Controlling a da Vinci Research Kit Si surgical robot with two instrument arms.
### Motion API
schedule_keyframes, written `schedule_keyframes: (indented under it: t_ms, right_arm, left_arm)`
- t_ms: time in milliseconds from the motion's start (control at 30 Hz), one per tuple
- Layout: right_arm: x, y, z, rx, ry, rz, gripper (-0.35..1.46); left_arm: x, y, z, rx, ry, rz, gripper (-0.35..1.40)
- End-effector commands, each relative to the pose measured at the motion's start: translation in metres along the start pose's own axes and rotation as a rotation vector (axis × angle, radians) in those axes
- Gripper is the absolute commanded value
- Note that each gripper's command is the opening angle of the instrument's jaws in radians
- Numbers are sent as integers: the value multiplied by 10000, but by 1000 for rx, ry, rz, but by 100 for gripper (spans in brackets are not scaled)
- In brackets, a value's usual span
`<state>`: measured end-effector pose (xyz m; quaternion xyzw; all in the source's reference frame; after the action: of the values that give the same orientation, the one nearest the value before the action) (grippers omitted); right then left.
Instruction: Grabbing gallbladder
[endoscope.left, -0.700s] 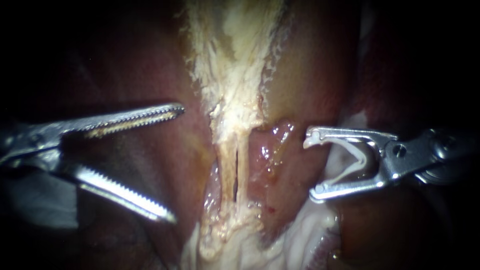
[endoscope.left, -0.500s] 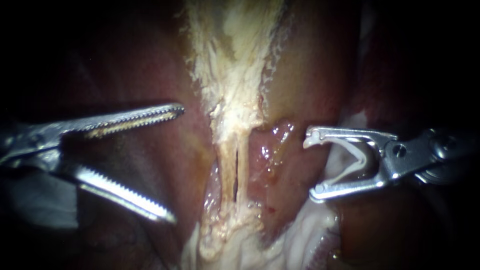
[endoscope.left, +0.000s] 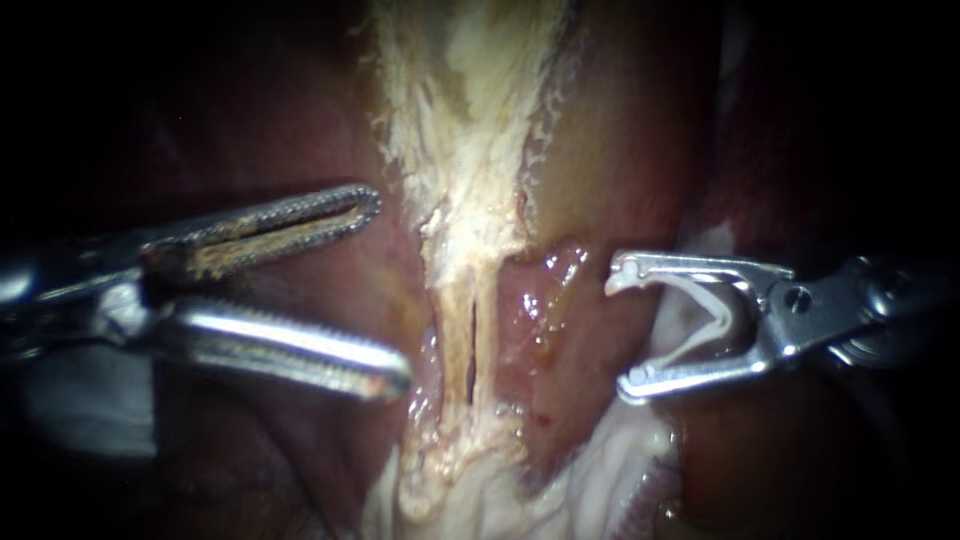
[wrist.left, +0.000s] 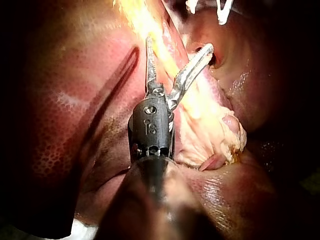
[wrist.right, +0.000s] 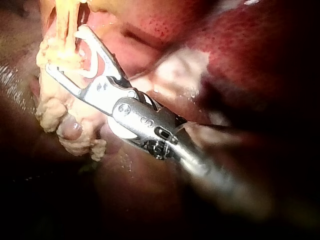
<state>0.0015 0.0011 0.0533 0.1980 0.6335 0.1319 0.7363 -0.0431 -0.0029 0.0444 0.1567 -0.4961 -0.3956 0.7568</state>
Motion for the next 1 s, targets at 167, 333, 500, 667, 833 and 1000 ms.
schedule_keyframes:
  t_ms: [167, 333, 500, 667, 833, 1000]
  right_arm:
    - [-1, 0, 0, 0, 0, 0, 59]
    - [-1, 0, -1, 1, -1, 0, 59]
    - [-1, 0, -1, 1, -1, 0, 59]
    - [-1, 0, -1, 1, -1, 0, 59]
    - [0, -1, -1, 1, 0, 0, 59]
    - [0, -1, -1, 1, 0, 0, 59]
  left_arm:
    - [-1, 9, 19, -71, 60, -62, 57]
    - [5, 24, 25, -110, 85, -89, 57]
    - [10, 32, 30, -140, 104, -110, 56]
    - [8, 33, 35, -164, 111, -152, 49]
    - [1, 33, 38, -169, 125, -205, 42]
    - [-10, 34, 46, -176, 149, -246, 22]
